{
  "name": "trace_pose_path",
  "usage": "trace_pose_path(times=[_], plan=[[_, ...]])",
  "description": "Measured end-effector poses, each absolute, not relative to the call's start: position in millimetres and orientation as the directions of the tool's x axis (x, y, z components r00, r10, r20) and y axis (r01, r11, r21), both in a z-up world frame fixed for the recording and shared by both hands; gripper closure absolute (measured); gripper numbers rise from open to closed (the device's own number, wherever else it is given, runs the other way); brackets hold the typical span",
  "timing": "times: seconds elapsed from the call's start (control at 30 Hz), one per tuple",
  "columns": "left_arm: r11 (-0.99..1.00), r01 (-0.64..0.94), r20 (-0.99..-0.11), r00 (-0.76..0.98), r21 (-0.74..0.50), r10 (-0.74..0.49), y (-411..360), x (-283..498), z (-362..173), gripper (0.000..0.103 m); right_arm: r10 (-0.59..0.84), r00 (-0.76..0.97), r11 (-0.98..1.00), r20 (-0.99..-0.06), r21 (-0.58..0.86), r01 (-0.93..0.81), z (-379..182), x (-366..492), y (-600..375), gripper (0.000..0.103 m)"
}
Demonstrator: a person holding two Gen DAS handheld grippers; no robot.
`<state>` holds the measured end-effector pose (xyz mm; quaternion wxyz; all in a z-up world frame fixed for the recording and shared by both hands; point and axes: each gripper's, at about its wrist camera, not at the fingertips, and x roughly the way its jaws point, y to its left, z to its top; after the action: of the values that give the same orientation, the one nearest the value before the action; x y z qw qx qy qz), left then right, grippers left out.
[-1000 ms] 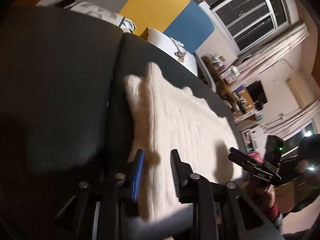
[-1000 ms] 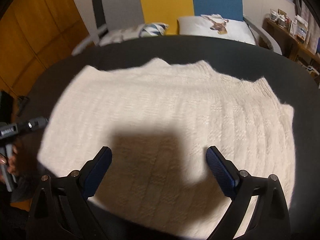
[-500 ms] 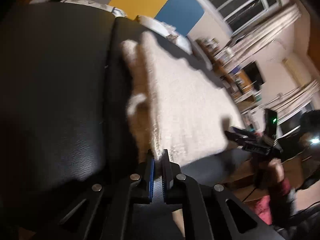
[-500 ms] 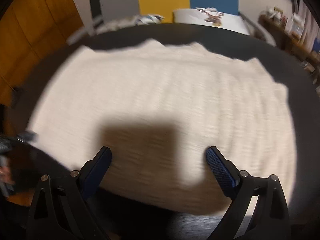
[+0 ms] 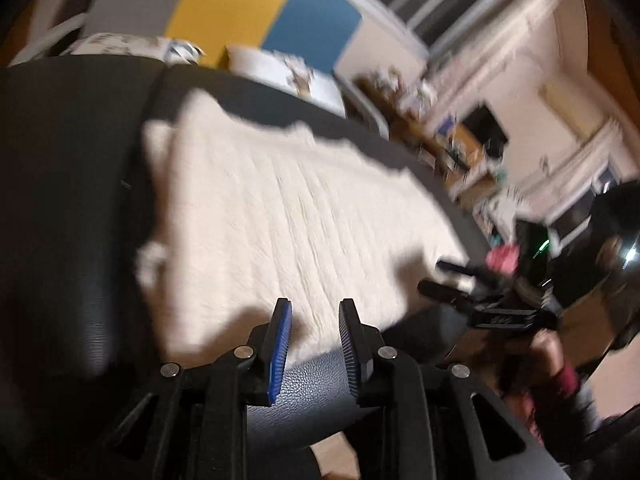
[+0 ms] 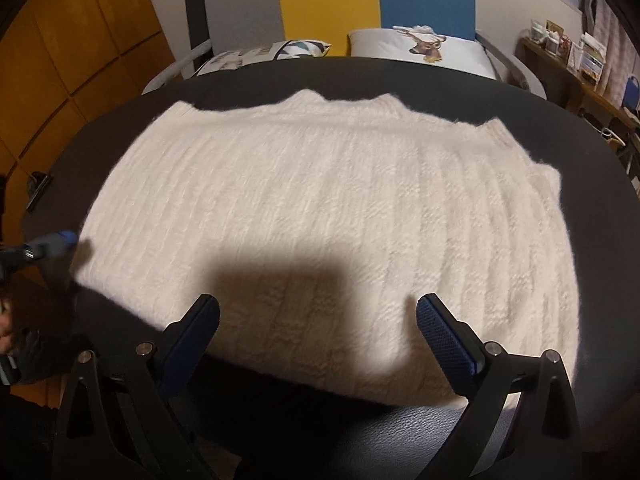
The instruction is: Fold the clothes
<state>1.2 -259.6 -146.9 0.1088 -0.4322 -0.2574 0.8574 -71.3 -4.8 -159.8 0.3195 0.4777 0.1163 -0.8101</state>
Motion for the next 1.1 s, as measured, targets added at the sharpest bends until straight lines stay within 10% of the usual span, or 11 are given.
trace_pose_path(times=[0.3, 0.73, 0.83, 1.1], plan=[[-0.737, 0.12, -0.604, -0.667, -0.665, 0.436, -297.1, -2.6, -157.2, 0.079, -0.386, -0.334, -0.771, -0.86, 0.102, 0.629, -166.6, -73.4, -2.4, 0.0], [-0.83, 0.186, -0.723, -0.611, -0.526, 0.321, -346.1, -73.9, -157.2, 0.079, -0.408, -0.328, -0.756, -0.852, 0.113, 0.645, -166.4, -78.9, -23.2, 0.0], [-0.841, 0.192, -0.731, -0.612, -0.506, 0.301, -345.7, -76.7, -159.6, 0.099, -0.405, -0.329, -0.755, -0.853, 0.11, 0.646, -168.9, -80.6, -22.8, 0.0], [-0.824, 0.262, -0.717, -0.659, -0.502, 0.227, -356.3, -59.0, -160.9, 0.087, -0.394, -0.329, -0.742, -0.858, 0.085, 0.665, -173.6, -82.3, -25.0, 0.0]])
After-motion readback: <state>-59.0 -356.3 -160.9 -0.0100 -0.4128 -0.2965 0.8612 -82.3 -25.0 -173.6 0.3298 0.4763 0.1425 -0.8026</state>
